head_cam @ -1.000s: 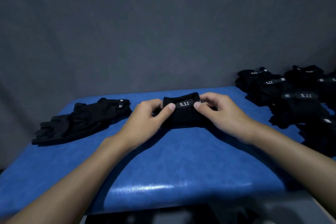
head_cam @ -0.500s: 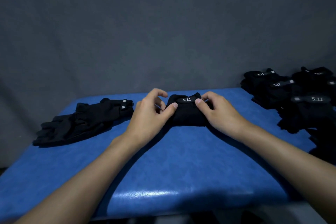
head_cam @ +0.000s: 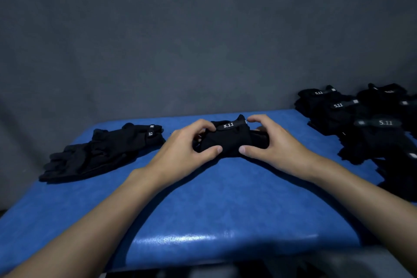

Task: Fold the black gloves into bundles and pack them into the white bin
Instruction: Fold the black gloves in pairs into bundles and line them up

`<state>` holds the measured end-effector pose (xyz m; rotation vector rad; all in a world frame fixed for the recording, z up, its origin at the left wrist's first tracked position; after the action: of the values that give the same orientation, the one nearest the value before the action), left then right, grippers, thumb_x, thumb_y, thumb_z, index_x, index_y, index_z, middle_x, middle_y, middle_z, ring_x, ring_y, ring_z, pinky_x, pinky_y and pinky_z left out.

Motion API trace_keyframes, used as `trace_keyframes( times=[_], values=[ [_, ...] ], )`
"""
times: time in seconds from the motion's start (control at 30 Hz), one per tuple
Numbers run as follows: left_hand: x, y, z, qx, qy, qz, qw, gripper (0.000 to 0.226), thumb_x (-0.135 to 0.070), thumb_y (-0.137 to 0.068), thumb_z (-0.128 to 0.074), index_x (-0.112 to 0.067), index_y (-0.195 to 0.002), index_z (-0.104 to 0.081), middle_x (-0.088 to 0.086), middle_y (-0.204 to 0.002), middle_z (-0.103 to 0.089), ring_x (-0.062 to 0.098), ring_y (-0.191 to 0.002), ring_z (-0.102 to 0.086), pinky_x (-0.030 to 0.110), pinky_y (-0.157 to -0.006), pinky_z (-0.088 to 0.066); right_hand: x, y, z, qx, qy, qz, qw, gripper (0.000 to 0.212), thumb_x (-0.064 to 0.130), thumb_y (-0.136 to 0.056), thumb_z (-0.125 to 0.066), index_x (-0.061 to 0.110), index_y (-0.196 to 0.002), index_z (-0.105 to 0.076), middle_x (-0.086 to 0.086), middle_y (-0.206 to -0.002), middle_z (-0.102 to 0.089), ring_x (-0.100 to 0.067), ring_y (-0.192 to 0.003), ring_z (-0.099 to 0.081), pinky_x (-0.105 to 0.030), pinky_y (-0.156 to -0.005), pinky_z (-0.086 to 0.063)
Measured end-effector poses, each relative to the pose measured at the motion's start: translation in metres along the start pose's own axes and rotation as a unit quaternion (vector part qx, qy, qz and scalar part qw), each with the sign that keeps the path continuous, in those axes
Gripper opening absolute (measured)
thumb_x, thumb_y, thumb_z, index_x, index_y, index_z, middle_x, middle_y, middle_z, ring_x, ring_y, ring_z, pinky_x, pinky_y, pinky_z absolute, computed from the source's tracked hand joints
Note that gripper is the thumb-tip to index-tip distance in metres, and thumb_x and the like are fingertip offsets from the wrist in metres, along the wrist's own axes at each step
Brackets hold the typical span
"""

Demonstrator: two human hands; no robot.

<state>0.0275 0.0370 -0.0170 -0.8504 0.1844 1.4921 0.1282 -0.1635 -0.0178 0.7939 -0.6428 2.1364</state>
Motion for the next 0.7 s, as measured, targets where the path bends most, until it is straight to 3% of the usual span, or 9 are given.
trace_keyframes(
  times=[0.1, 0.17, 0.3, 0.4, 0.53, 0.7],
  values=[
    [-0.006, -0.009, -0.01, 0.013, -0.008, -0.009, 1.0, 0.032, -0.045, -0.084, -0.073, -0.04, -0.11, -0.056, -0.022, -0.097, -0.061, 0.002, -0.098, -0.06, 0.017, -0.079, -0.047, -0.005, 0.007, 0.009, -0.029, 0.038, -0.014, 0.999, 0.066, 0.052, -0.078, -0.07, 0.037, -0.133, -0.037, 0.011, -0.109, -0.06, -0.013, -0.11, -0.053, -0.04, -0.107, -0.036],
    [-0.01, -0.021, -0.017, 0.025, -0.02, -0.017, 0.999, 0.032, -0.047, -0.086, -0.071, -0.038, -0.112, -0.055, -0.019, -0.097, -0.061, 0.006, -0.094, -0.06, 0.027, -0.081, -0.051, -0.009, 0.01, 0.016, -0.056, 0.097, -0.037, 0.993, 0.074, 0.052, -0.08, -0.068, 0.029, -0.141, -0.032, 0.006, -0.116, -0.058, -0.016, -0.115, -0.047, -0.036, -0.106, -0.03],
    [-0.015, -0.052, -0.035, 0.025, -0.033, -0.039, 0.998, 0.031, -0.047, -0.087, -0.069, -0.034, -0.11, -0.052, -0.013, -0.092, -0.062, 0.014, -0.083, -0.06, 0.044, -0.079, -0.053, -0.025, 0.015, 0.027, -0.094, 0.158, -0.104, 0.977, 0.084, 0.051, -0.081, -0.068, 0.016, -0.146, -0.028, -0.001, -0.133, -0.053, -0.024, -0.129, -0.042, -0.039, -0.108, -0.032],
    [-0.015, -0.076, -0.049, 0.019, -0.031, -0.046, 0.998, 0.032, -0.046, -0.087, -0.069, -0.032, -0.11, -0.052, -0.016, -0.088, -0.06, 0.014, -0.082, -0.059, 0.044, -0.079, -0.053, -0.028, 0.019, 0.025, -0.11, 0.21, -0.112, 0.965, 0.062, 0.055, -0.082, -0.062, 0.018, -0.128, -0.043, -0.002, -0.127, -0.054, -0.024, -0.124, -0.042, -0.037, -0.103, -0.033],
    [-0.013, -0.107, -0.065, 0.015, -0.037, -0.044, 0.998, 0.034, -0.047, -0.086, -0.069, -0.033, -0.111, -0.05, -0.015, -0.086, -0.056, 0.016, -0.081, -0.056, 0.043, -0.081, -0.052, -0.032, 0.016, 0.024, -0.112, 0.259, -0.146, 0.948, 0.077, 0.064, -0.084, -0.054, 0.009, -0.136, -0.038, -0.008, -0.136, -0.047, -0.027, -0.131, -0.037, -0.036, -0.107, -0.03],
    [-0.015, -0.135, -0.079, 0.023, -0.049, -0.035, 0.998, 0.037, -0.049, -0.088, -0.067, -0.032, -0.115, -0.05, -0.01, -0.093, -0.059, 0.019, -0.087, -0.057, 0.04, -0.08, -0.051, -0.035, 0.01, 0.023, -0.114, 0.259, -0.147, 0.948, 0.078, 0.068, -0.082, -0.051, 0.009, -0.133, -0.042, -0.006, -0.133, -0.049, -0.025, -0.129, -0.041, -0.037, -0.11, -0.03]
  ],
)
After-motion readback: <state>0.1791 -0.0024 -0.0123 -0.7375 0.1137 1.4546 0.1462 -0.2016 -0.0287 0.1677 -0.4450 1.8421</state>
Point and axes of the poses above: each hand's wrist, its own y-axis away from the middle knuckle, its own z-axis out of the back of the hand, x = y × z, the point moved 3 cm from there along -y, towards the middle knuckle
